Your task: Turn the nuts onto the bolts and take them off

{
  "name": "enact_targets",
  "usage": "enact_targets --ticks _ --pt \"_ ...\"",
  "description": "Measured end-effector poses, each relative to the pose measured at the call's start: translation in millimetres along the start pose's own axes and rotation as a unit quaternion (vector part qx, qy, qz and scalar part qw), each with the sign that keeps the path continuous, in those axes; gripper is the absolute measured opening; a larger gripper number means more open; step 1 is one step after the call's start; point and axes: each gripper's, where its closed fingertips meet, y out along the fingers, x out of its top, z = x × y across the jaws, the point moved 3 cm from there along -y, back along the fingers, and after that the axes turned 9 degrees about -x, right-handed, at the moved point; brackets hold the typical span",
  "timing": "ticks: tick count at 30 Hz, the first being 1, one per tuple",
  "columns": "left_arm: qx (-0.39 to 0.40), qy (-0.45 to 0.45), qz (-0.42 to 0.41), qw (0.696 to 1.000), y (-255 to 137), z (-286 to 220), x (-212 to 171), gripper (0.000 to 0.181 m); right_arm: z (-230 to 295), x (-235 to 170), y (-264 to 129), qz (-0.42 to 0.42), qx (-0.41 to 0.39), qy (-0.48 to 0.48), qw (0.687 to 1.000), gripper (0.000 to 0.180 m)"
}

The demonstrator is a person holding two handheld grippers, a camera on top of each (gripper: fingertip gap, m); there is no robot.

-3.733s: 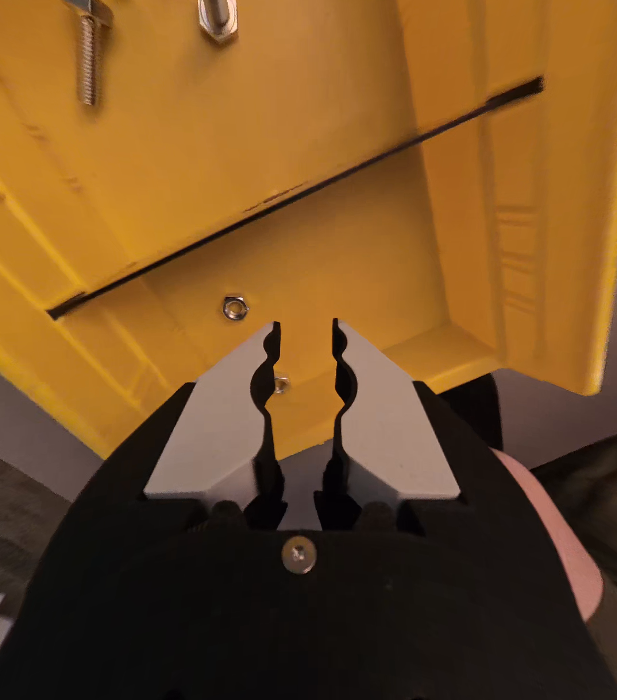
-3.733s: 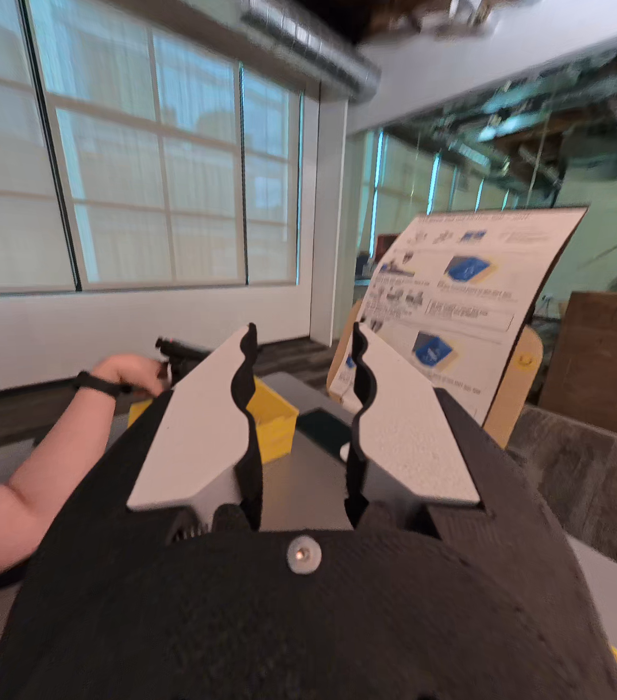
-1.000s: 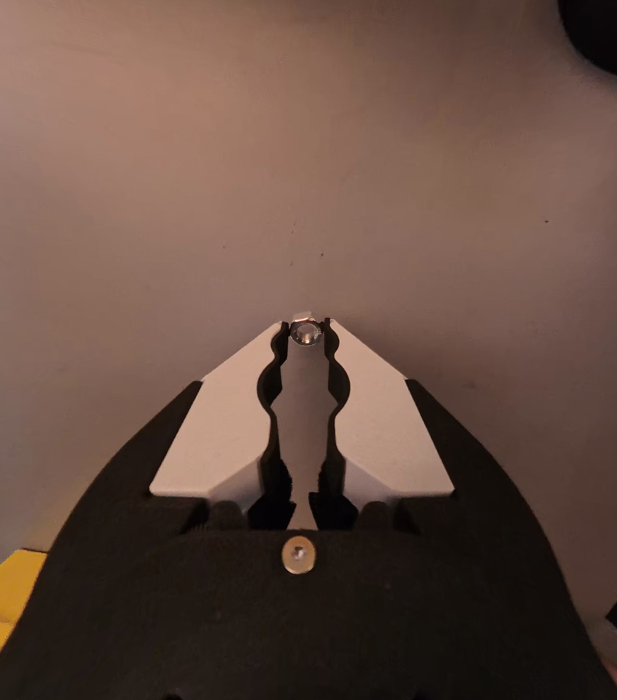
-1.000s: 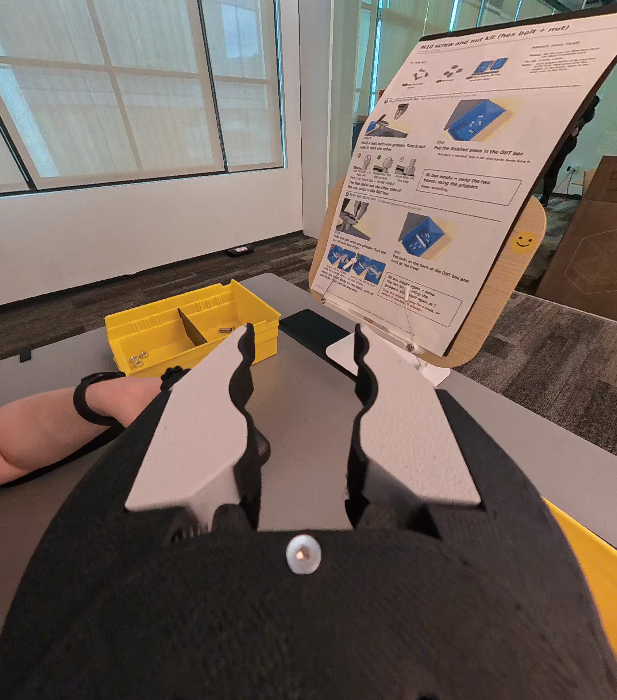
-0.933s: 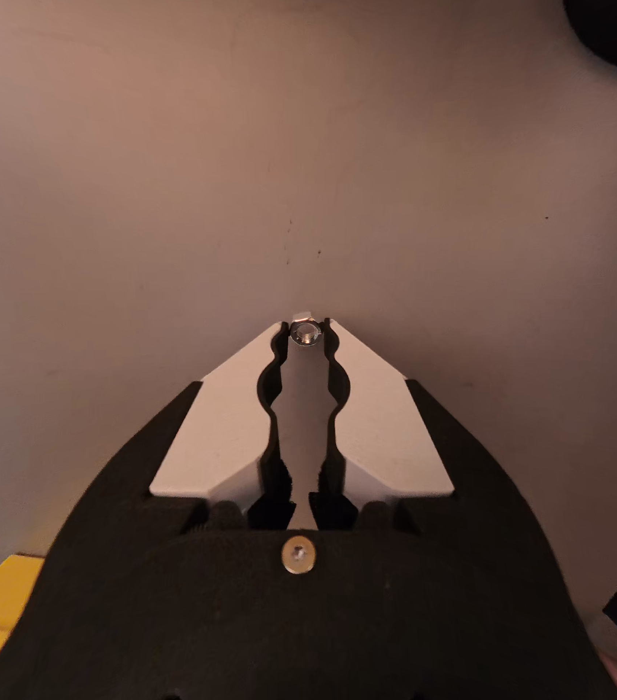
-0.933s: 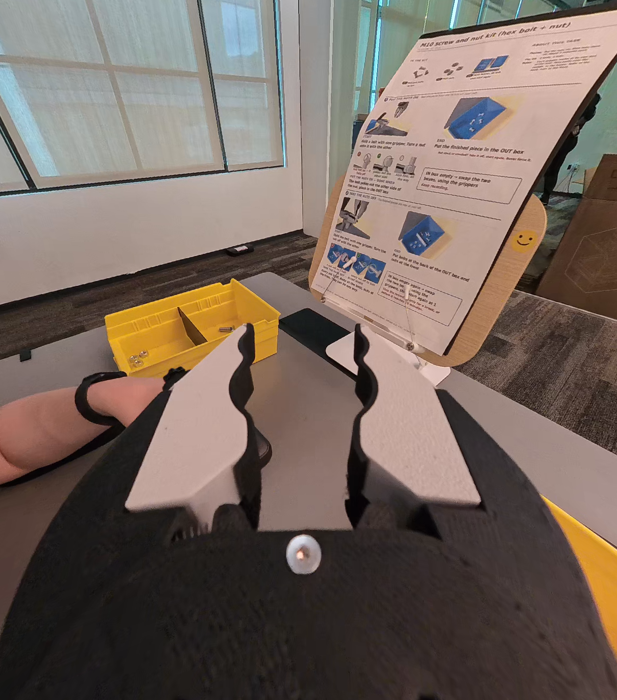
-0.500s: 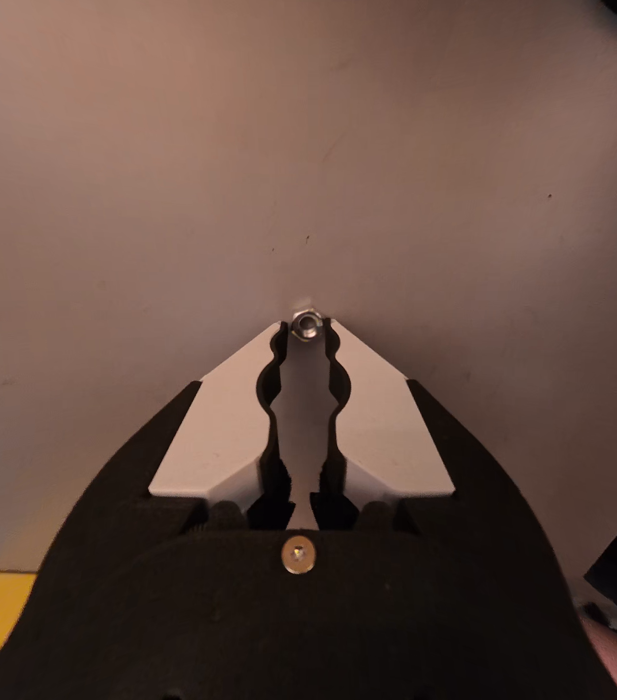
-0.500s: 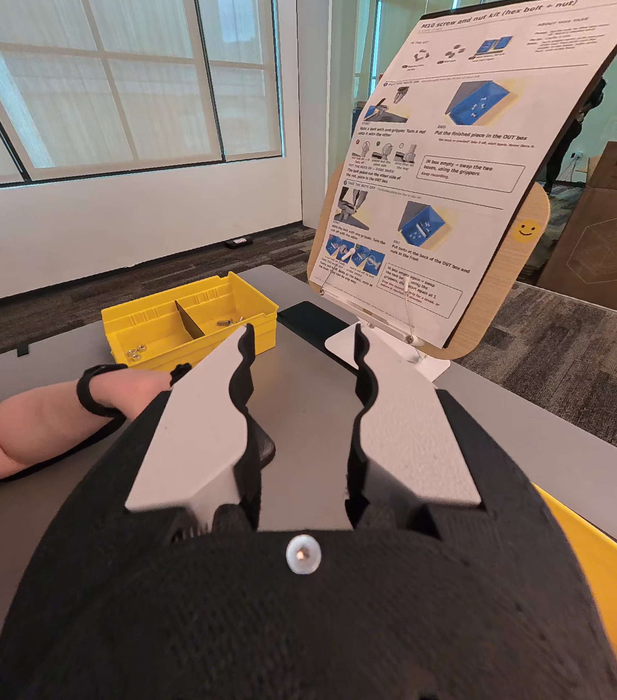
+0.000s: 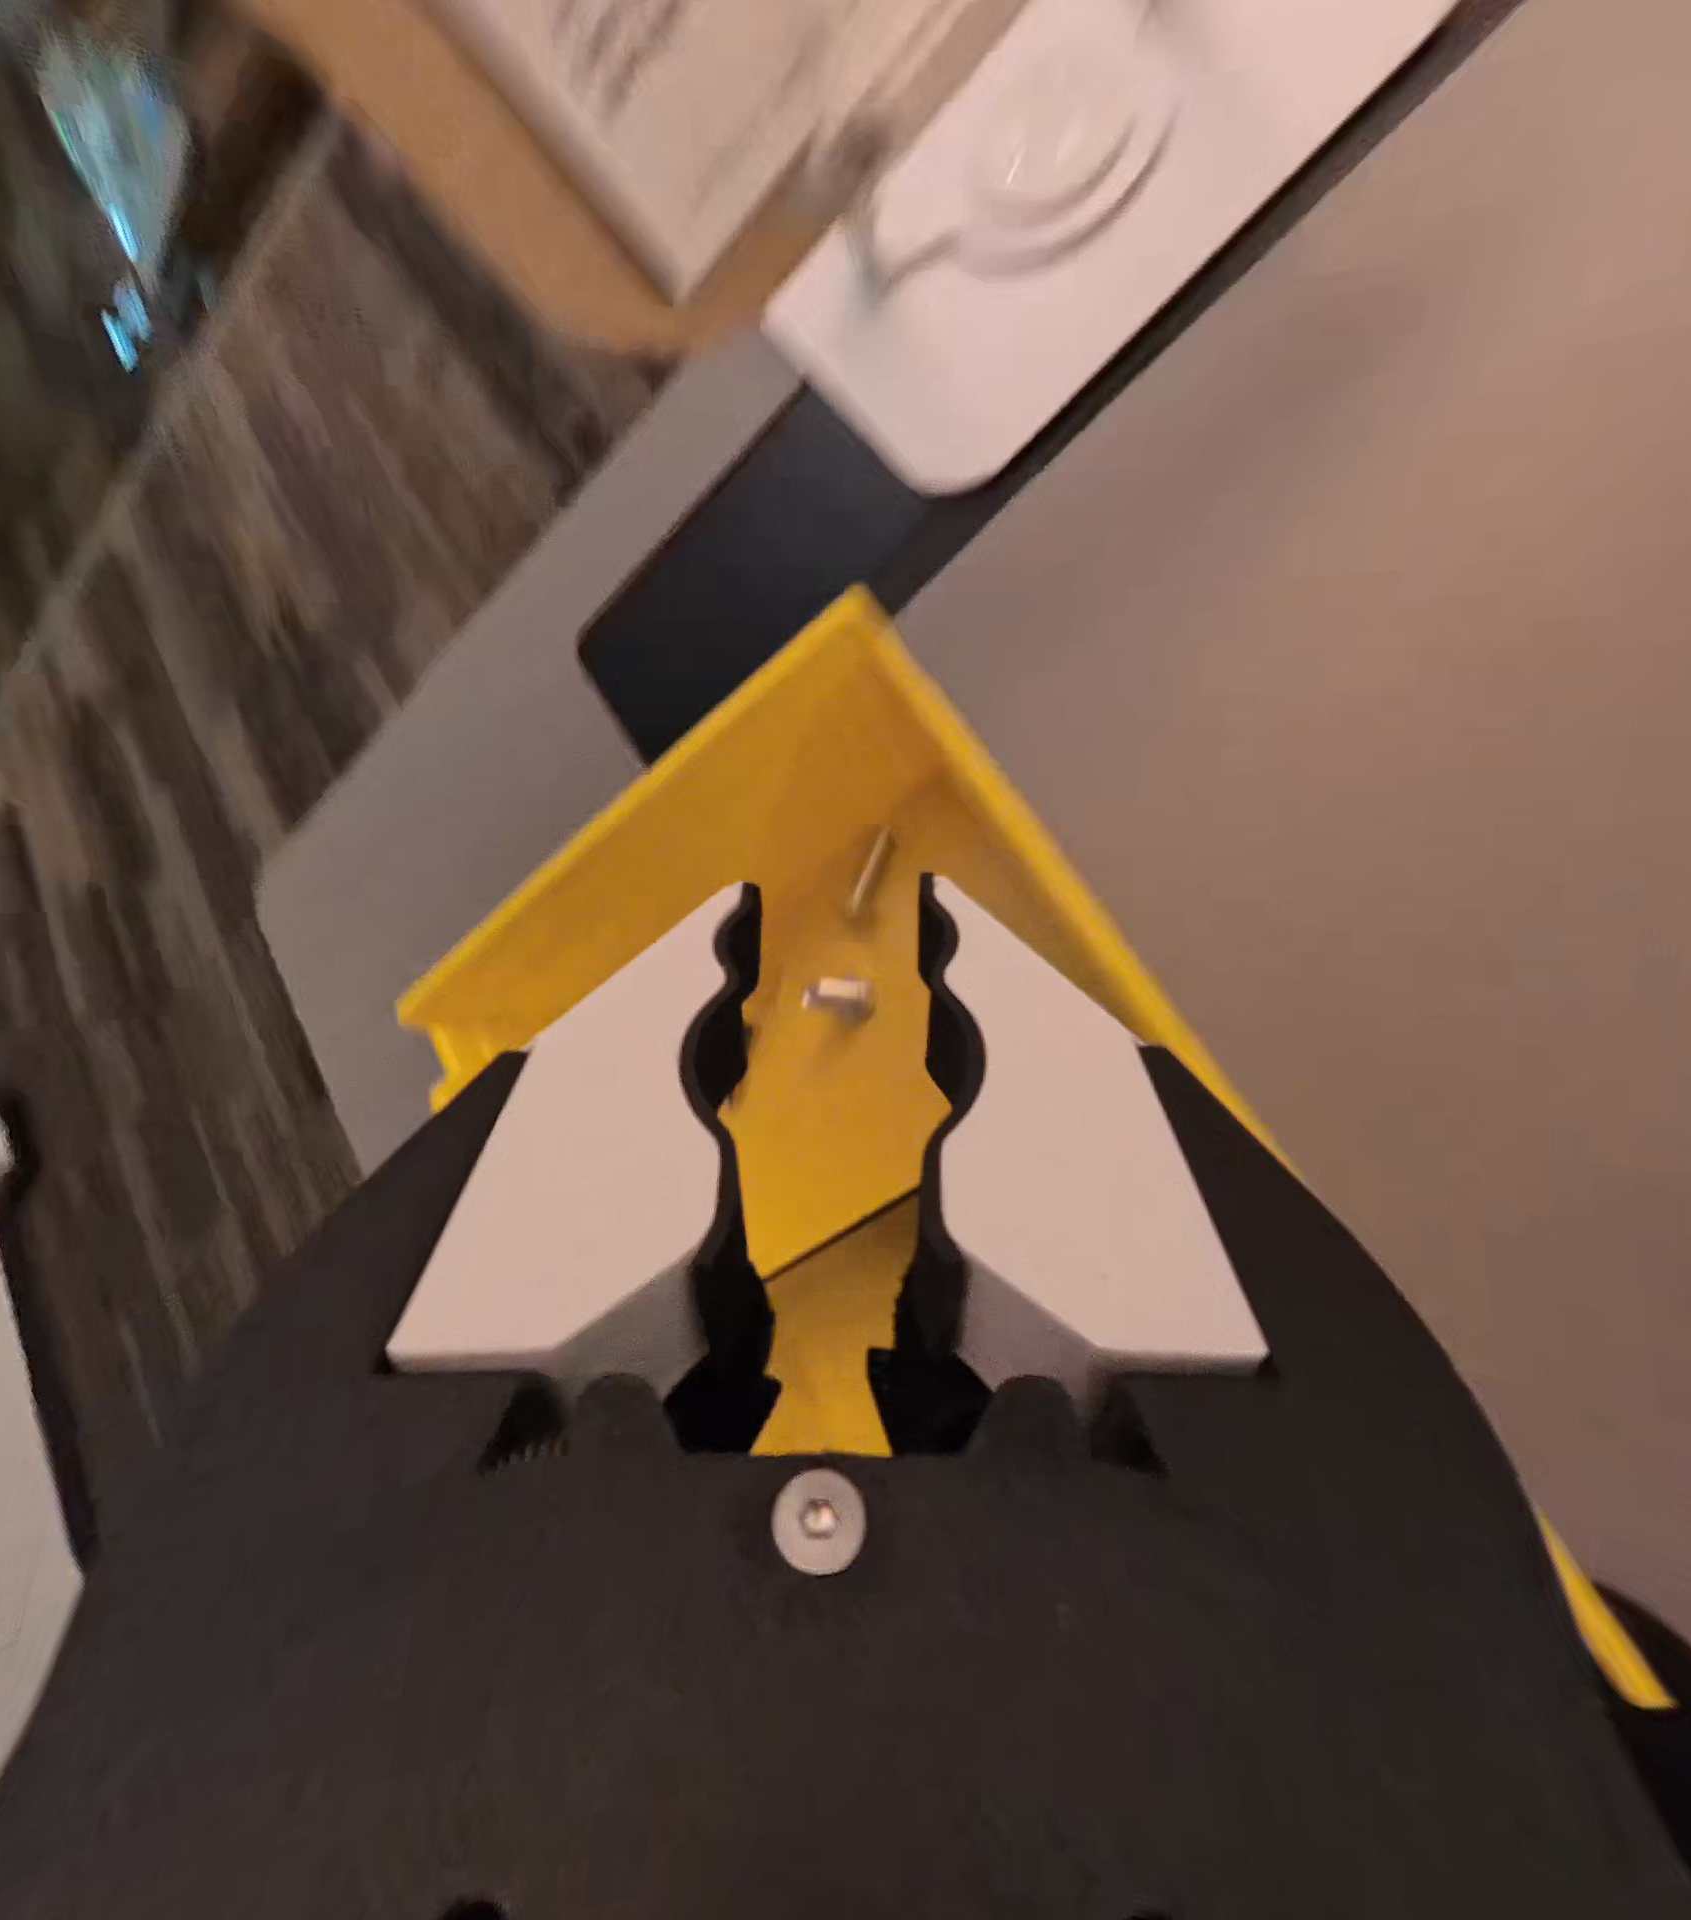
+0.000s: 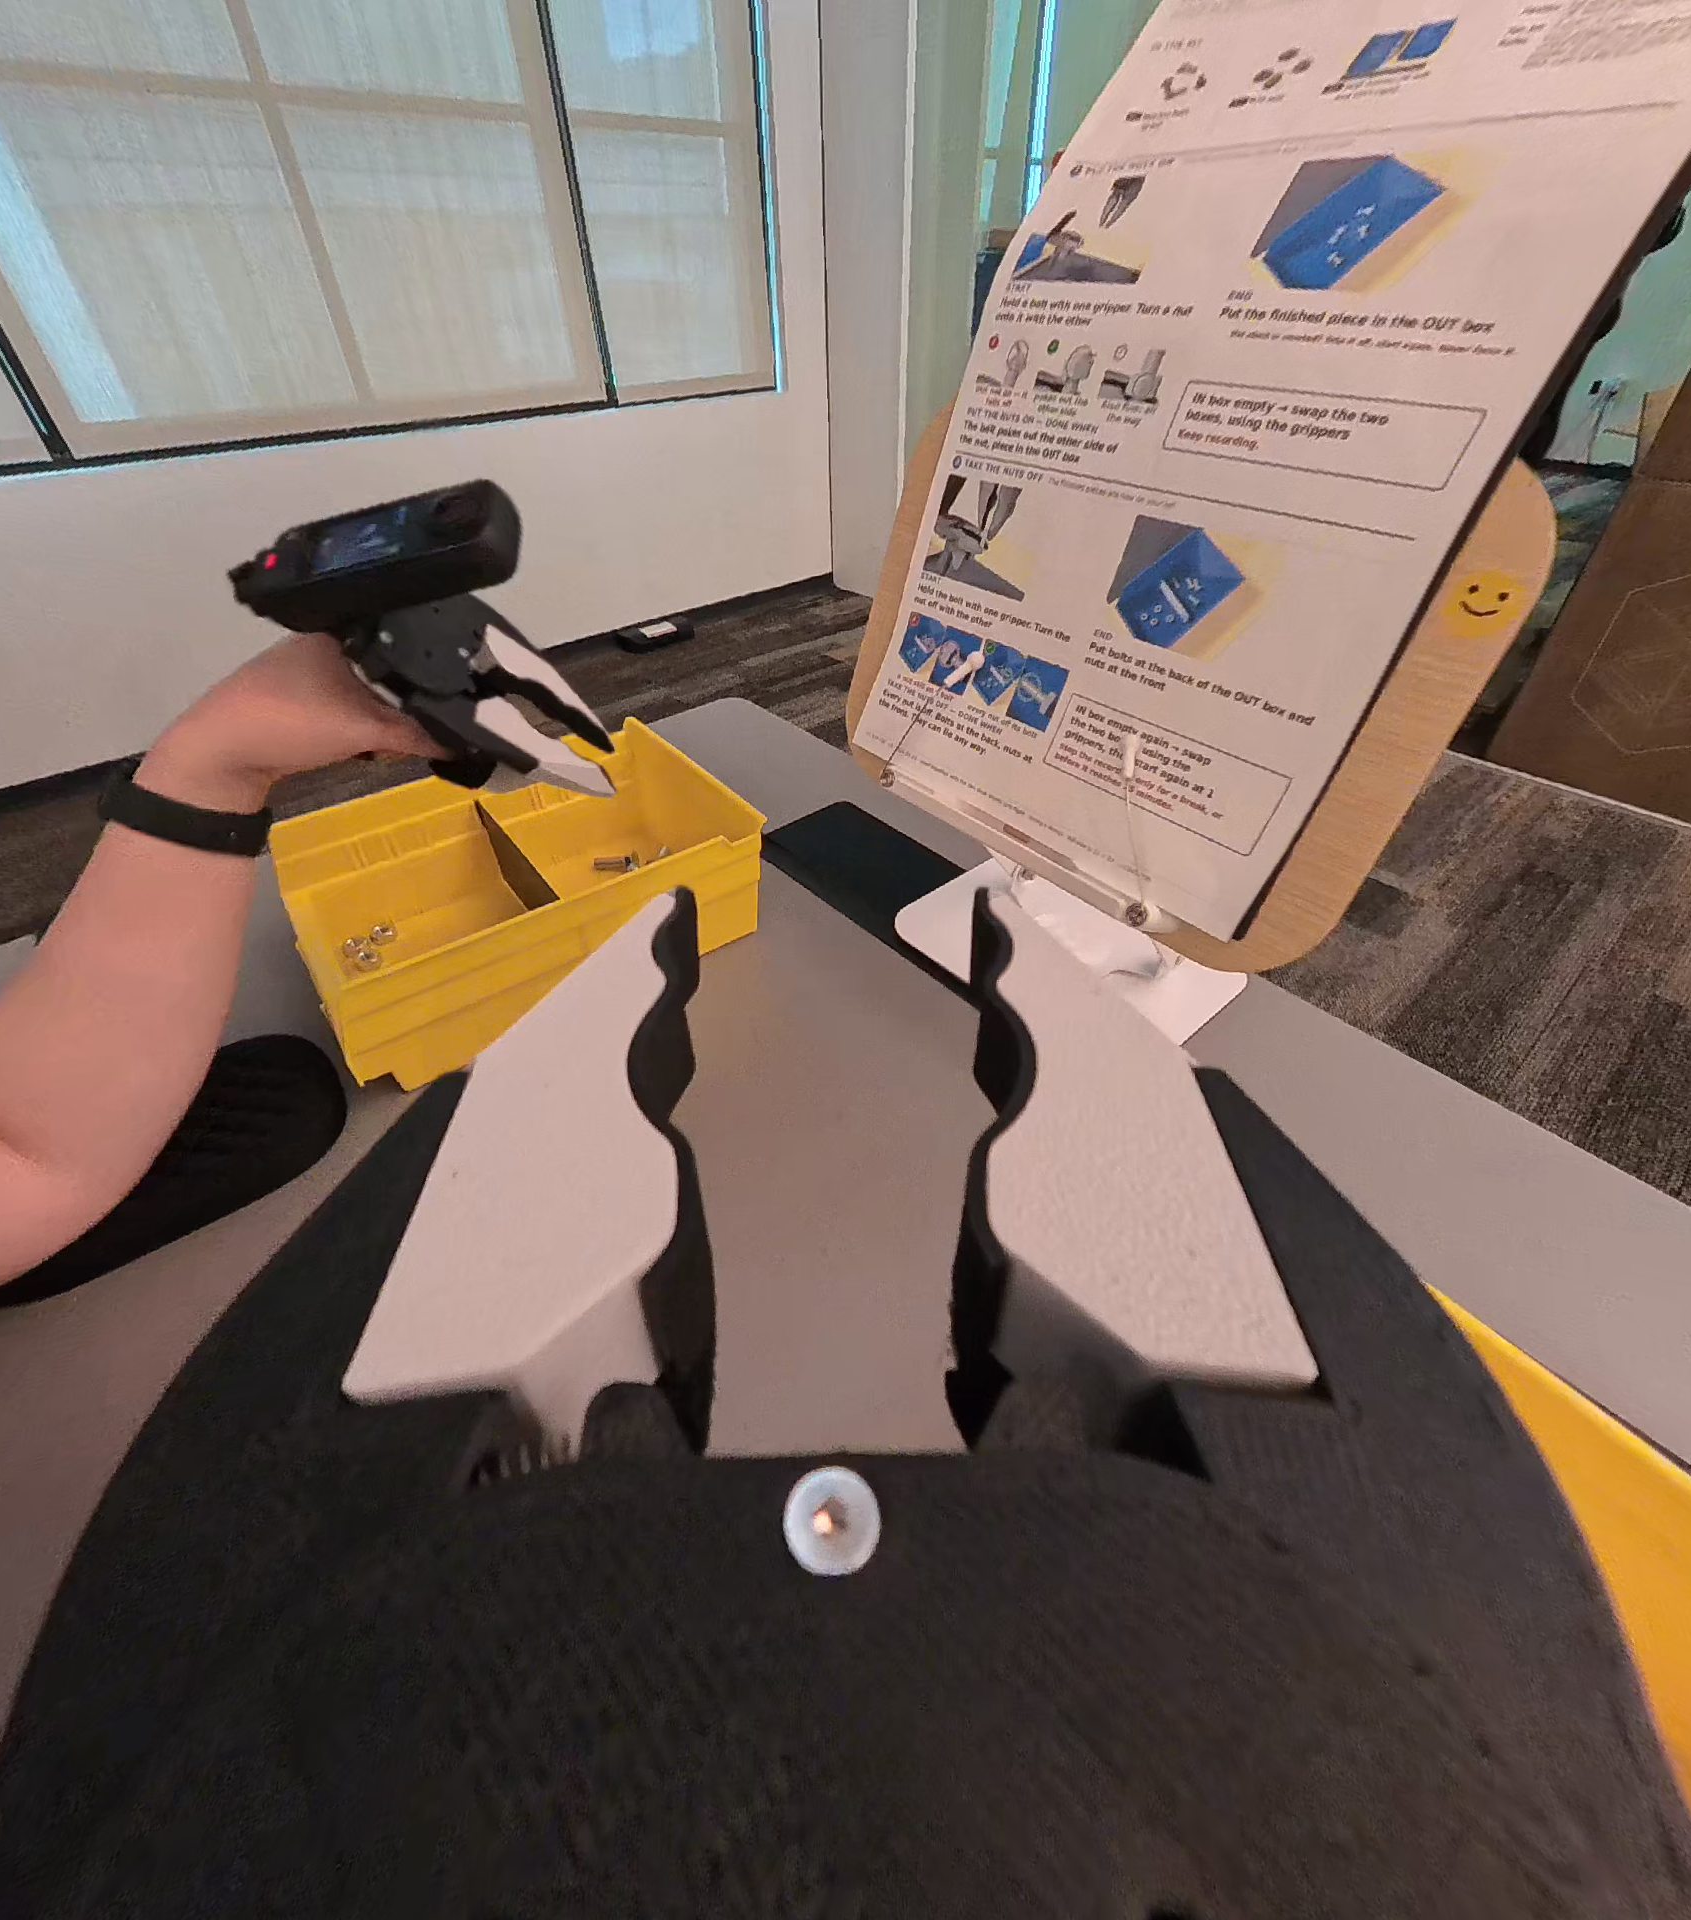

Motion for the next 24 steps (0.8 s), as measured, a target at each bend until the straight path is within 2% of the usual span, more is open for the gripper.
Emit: enact_targets --ticks 1,6,9,15,19,24 --pt "-0.002 -0.03 0.023 0.999 8.0 13.1 -16.3 0.031 0.7 -1.7 2.7 0.005 0.0 -0.001 1.0 0.051" --pt "-0.017 -0.107 0.097 0.989 48.8 42.3 -65.2 0.025 3.5 -11.7 14.7 0.031 -0.003 -0.013 0.999 0.052" --pt "-0.047 -0.127 0.102 0.986 63.1 40.4 -71.0 0.019 3.7 -17.3 20.6 0.046 -0.008 -0.021 0.999 0.052" --pt "-0.079 -0.14 0.126 0.979 80.8 32.7 -76.8 0.022 4.8 -25.1 29.4 0.065 -0.008 -0.029 0.997 0.053" --pt "-0.063 -0.144 0.159 0.975 92.1 35.9 -85.9 0.022 5.2 -30.3 33.2 0.078 -0.007 -0.036 0.996 0.053" --pt "-0.079 -0.149 0.17 0.971 102.9 31.9 -91.0 0.022 5.9 -32.7 35.3 0.085 -0.008 -0.041 0.996 0.053"
